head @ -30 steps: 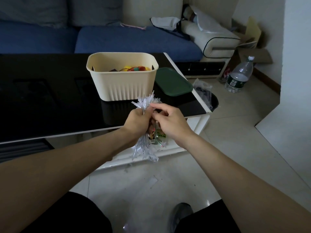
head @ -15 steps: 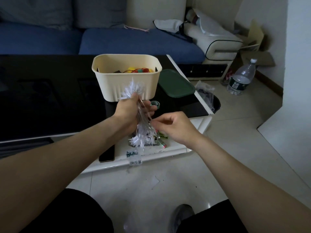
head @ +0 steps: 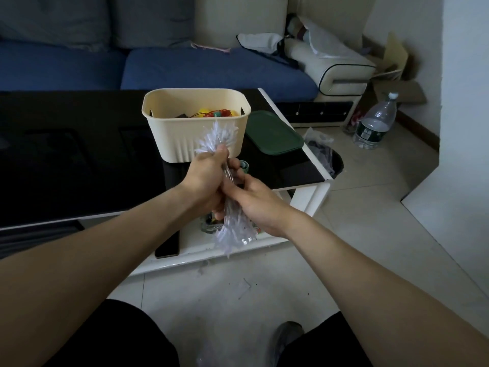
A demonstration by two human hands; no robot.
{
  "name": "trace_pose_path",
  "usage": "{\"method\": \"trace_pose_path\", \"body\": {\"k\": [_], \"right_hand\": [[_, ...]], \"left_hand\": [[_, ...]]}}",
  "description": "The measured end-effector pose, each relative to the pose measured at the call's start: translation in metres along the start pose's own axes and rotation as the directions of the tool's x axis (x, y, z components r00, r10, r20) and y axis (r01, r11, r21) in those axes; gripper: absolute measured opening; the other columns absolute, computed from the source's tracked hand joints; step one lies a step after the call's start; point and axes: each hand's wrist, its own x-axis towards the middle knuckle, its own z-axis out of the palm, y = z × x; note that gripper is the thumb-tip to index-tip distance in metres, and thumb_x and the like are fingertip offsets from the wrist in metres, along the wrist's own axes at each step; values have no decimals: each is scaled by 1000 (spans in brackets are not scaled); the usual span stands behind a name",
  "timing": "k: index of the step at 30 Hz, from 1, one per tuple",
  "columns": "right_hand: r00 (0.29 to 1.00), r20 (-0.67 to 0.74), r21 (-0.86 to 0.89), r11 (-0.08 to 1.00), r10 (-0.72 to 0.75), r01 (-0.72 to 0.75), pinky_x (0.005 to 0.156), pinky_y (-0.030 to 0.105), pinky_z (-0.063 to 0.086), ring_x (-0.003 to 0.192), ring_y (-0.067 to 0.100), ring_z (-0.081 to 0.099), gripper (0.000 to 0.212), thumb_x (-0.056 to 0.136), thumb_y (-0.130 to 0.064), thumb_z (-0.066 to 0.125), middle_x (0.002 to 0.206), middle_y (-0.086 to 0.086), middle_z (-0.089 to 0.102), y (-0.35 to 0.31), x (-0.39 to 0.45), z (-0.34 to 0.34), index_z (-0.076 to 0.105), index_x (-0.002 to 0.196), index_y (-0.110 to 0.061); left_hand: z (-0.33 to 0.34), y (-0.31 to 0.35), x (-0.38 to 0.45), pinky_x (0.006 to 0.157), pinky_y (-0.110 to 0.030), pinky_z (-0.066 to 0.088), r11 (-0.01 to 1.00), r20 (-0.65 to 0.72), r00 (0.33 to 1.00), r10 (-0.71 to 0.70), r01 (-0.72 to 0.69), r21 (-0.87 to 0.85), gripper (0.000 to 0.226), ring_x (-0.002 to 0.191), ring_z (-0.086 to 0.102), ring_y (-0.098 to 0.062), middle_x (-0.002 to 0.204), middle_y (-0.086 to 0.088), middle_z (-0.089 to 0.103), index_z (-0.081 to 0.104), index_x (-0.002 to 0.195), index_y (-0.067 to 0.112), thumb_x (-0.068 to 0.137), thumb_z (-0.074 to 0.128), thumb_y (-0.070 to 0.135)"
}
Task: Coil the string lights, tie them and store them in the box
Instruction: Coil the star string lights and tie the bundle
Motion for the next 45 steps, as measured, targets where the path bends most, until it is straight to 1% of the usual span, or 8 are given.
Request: {"method": "trace_pose_path", "body": {"k": [4, 7, 17, 25, 30, 35, 39, 45], "right_hand": [[987, 27, -47, 986, 161, -159, 70, 30, 50, 59, 14, 54, 34, 107, -30, 45, 64, 4, 54, 3, 3, -2, 60, 96, -1], [979, 55, -34, 981, 194, -193, 68, 33, 48, 57, 15, 48, 38, 108, -29, 42, 59, 1, 48, 1, 4, -5, 60, 100, 3], [981, -15, 162, 969, 191, -186, 58, 36, 47, 41, 11, 29, 44, 108, -45, 33, 48, -6, 30, -5, 16, 12, 49, 86, -11], [981, -77, 396, 909, 176, -132, 57, 33, 33, 39, 8, 27, 45, 110, -40, 28, 44, -9, 27, -1, 29, 13, 42, 74, -17], [967, 99, 382, 889, 234, -254, 63, 36, 45, 43, 10, 31, 46, 108, -42, 32, 48, -7, 29, 0, 33, 11, 43, 71, -16], [953, 123, 290, 908, 277, -301, 67, 30, 51, 57, 16, 57, 42, 103, -41, 48, 61, 3, 56, 5, 39, 7, 57, 76, -10], [951, 114, 221, 926, 287, -306, 75, 27, 54, 73, 16, 69, 31, 98, -33, 60, 80, 5, 72, 10, 41, 2, 67, 98, -3], [969, -244, -266, 964, -43, -25, 87, 37, 59, 87, 19, 74, 10, 85, -26, 78, 85, 1, 78, 11, 48, -38, 80, 89, -17]], "left_hand": [[-19, -1, 4, 60, -30, 52, 919, 29, 996, 89, -93, 383, 43, 69, 65, -22, 77, -6, 69, 60, 102, -2, 107, 35, 33], [-24, 0, 3, 44, -22, 43, 875, 49, 998, 46, -64, 481, 50, 46, 56, -19, 61, -2, 69, 65, 98, -2, 107, 33, 36], [-27, 7, 0, 56, -26, 54, 997, 97, 993, -63, 59, 42, 30, 54, 59, -15, 72, -10, 68, 52, 90, 9, 108, 35, 27], [-44, 4, 3, 59, -34, 31, 956, 284, 933, -221, 149, 253, 50, 63, 48, -23, 73, -9, 46, 52, 81, 12, 103, 26, 49], [-49, 2, 5, 53, -33, 33, 954, 270, 941, -205, 130, 271, 54, 51, 55, -22, 62, -2, 42, 59, 122, 3, 107, 26, 42], [-51, -5, 7, 45, -25, 31, 972, 195, 968, -160, 120, 201, 54, 43, 31, -13, 55, 1, 26, 65, 68, 18, 107, 31, 33], [-54, -12, 12, 38, -20, 28, 977, 103, 987, -124, 104, 184, 42, 39, 28, -11, 50, 2, 34, 49, 70, 22, 106, 35, 38], [-55, -9, 21, 95, -38, 50, 995, 40, 995, -91, 89, 50, 50, 93, 67, -26, 87, -12, 70, 47, 69, 15, 109, 23, 33]]}}
